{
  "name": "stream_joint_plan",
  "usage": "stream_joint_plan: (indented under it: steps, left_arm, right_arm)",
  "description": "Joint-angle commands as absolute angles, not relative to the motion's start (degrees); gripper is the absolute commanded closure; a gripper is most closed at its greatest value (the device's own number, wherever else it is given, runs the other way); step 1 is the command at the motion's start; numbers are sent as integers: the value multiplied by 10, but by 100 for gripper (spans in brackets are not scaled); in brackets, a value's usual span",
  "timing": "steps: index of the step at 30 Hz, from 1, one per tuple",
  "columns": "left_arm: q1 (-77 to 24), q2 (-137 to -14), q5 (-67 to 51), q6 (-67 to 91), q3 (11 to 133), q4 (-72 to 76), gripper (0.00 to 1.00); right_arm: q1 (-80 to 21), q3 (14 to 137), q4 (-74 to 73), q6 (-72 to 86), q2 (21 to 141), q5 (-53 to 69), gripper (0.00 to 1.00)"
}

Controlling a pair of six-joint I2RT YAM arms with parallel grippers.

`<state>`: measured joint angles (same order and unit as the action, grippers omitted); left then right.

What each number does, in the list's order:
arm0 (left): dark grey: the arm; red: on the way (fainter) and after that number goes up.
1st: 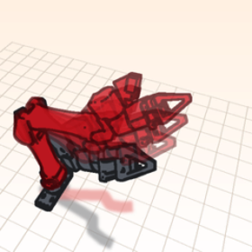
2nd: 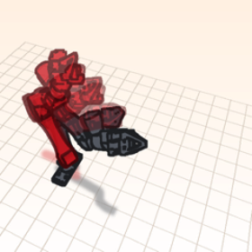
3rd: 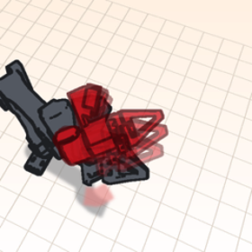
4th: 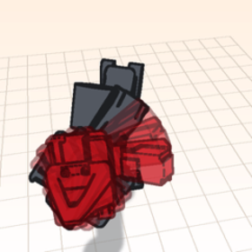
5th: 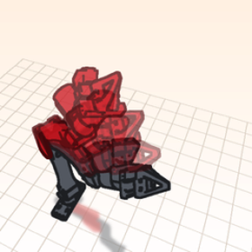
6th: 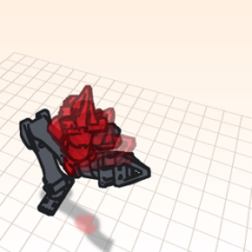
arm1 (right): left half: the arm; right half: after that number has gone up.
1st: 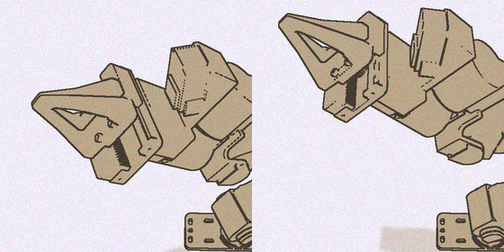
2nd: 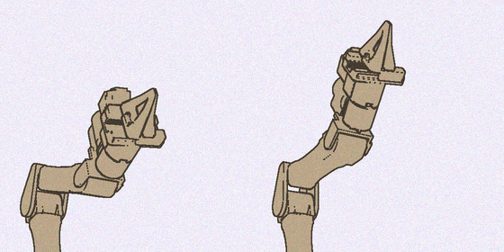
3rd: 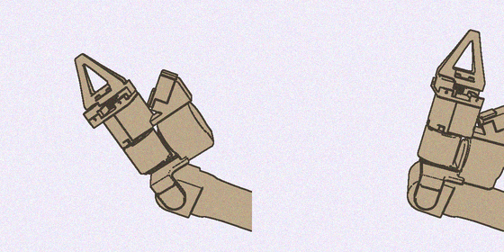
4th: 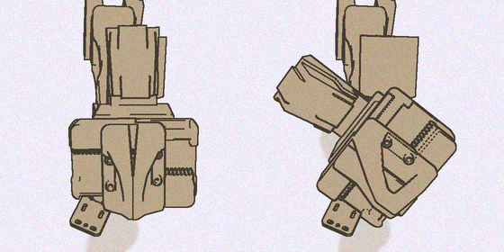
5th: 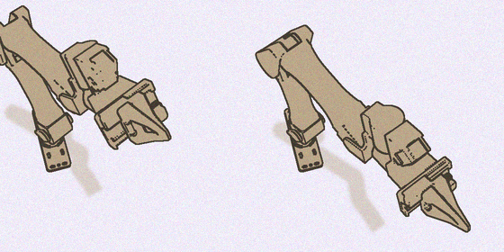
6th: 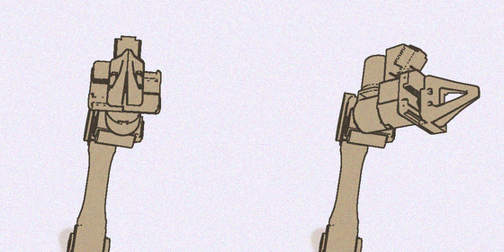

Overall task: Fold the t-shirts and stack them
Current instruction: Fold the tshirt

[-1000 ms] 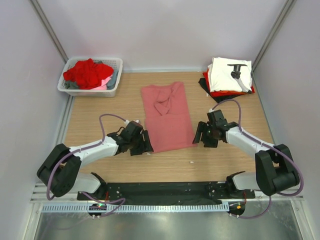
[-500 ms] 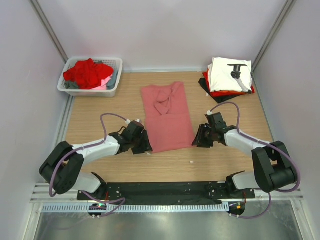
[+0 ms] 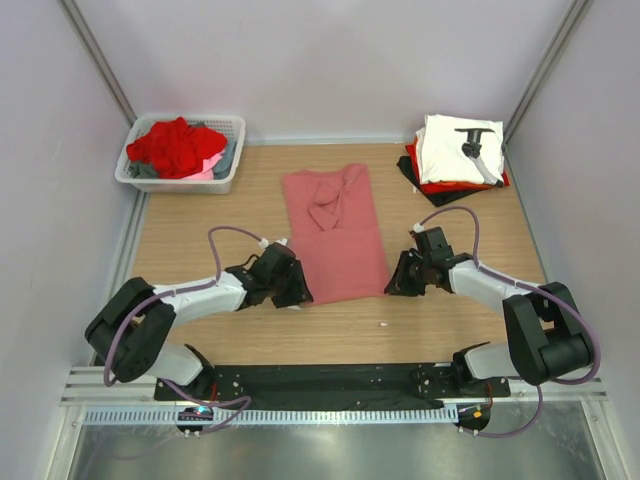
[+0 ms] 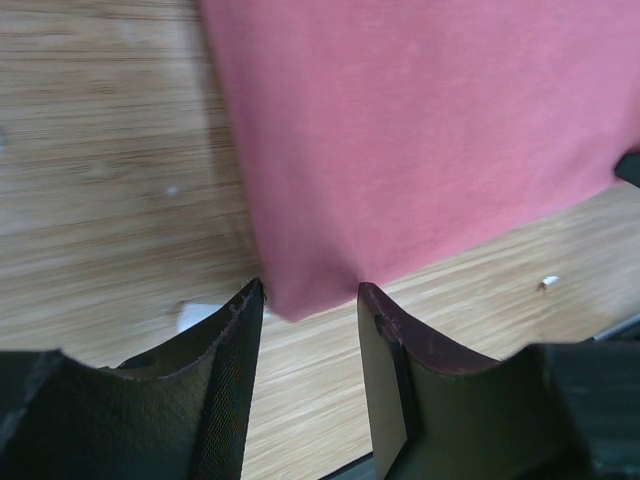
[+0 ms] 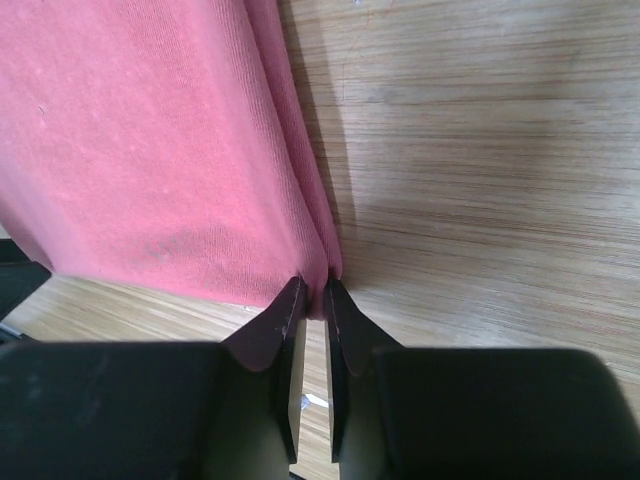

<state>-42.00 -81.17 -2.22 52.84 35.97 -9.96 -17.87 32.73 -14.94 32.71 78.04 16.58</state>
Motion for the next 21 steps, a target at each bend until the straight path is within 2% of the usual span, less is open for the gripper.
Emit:
stream_joint_plan:
  steps: [1, 8, 14, 17, 18, 21]
  left_arm:
    - [-439, -839, -43, 546, 341, -43, 55]
    - [-439, -840, -47, 549, 330, -33, 58]
    - [-439, -836, -42, 550, 327, -33, 77]
    - [-439, -828, -36, 552, 325, -41, 89]
    - [-439, -825, -35, 552, 324, -48, 97]
    - [-440, -807, -29, 552, 327, -82, 100]
  right_arm:
    - [-179, 317, -138, 332, 781, 185, 84]
    - [-181, 316, -139, 321, 783, 208, 90]
    - [-180, 312, -146, 322, 772, 205, 93]
    - [-180, 309, -157, 319, 759, 198, 95]
    - [-180, 308, -161, 318, 755, 196, 96]
    - [-181, 306, -181, 321, 725, 196, 99]
